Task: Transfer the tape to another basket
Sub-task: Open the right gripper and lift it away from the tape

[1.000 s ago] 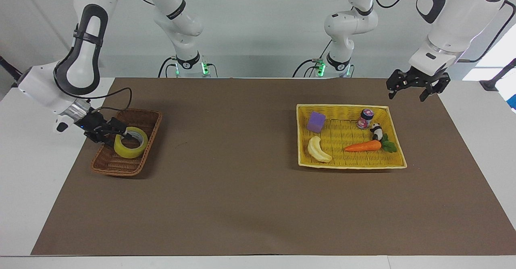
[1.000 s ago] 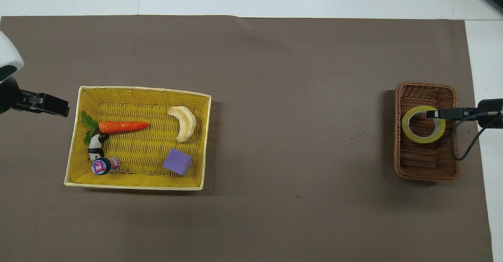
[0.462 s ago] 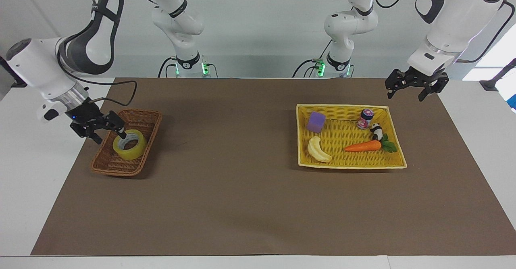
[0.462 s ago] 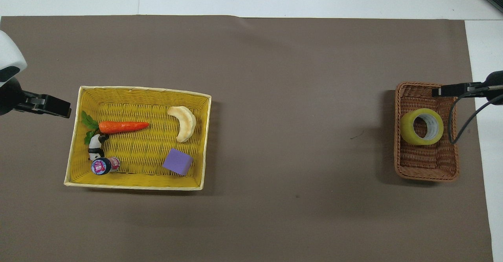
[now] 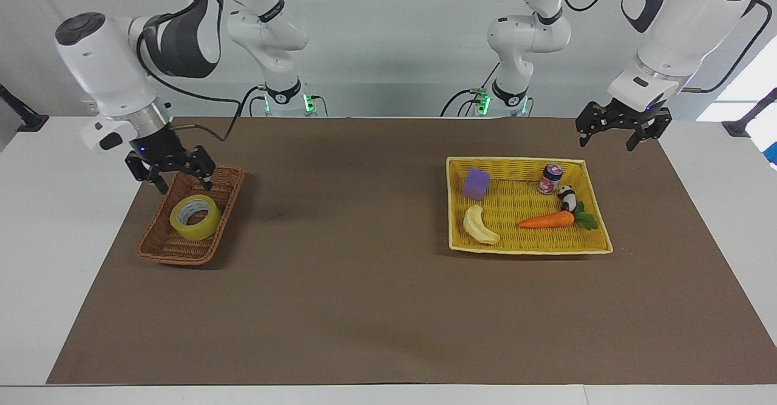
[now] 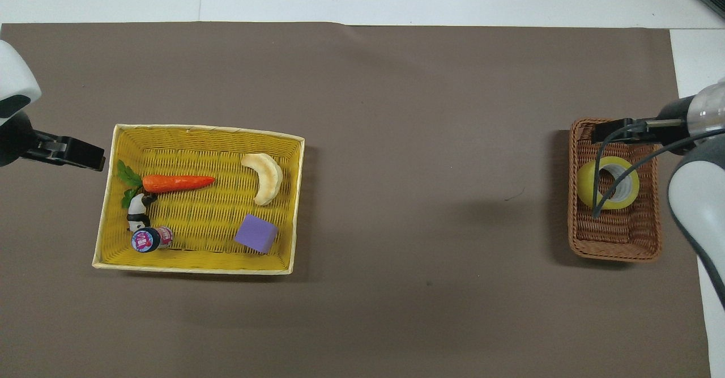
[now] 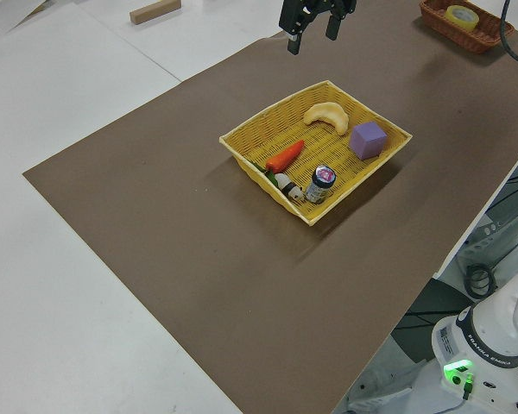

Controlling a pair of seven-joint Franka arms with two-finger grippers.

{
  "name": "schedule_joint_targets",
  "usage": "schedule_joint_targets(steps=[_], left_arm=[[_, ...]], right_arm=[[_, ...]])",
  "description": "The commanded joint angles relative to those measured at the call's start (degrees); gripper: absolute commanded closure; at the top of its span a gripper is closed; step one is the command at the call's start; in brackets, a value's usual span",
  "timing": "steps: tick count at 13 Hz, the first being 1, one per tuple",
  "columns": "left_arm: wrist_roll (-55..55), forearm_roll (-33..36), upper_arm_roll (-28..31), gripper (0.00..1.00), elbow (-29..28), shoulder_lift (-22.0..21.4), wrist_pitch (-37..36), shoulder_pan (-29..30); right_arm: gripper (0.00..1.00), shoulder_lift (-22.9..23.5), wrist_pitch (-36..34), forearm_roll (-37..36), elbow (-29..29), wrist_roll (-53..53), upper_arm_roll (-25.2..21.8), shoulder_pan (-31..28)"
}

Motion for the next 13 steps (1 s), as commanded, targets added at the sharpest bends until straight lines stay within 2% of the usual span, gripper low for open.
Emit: schedule_joint_targets(steps=[1, 5, 8, 11, 13], left_arm=[[0.57, -0.63, 1.43, 0.00, 1.76, 0.09, -2.29, -0.99], [-3.37, -1.86, 1.52, 0.00, 1.94, -0.09, -0.97, -0.90], [-3.56, -1.77, 1.43, 0.00, 1.94, -0.70, -1.23, -0.99], [-3.30, -1.51, 1.52, 0.00, 1.94, -0.88, -2.46, -0.90], [-3.12, -1.07, 1.70, 0.00, 2.72, -0.53, -5.96, -0.90]], right_arm=[[0.00, -3.41, -3.11, -3.69, -0.72, 7.19, 0.03, 3.72], [0.00, -6.59, -8.65, -5.18, 1.20, 15.38, 0.47, 8.39], [0.00, -5.54, -17.24, -5.80, 11.46, 14.25, 0.38, 7.08], [0.00, -5.62, -23.75, -5.63, 16.67, 5.84, -3.13, 5.76], [0.00, -6.23, -24.49, -4.76, 16.77, -0.05, -4.54, 5.14]])
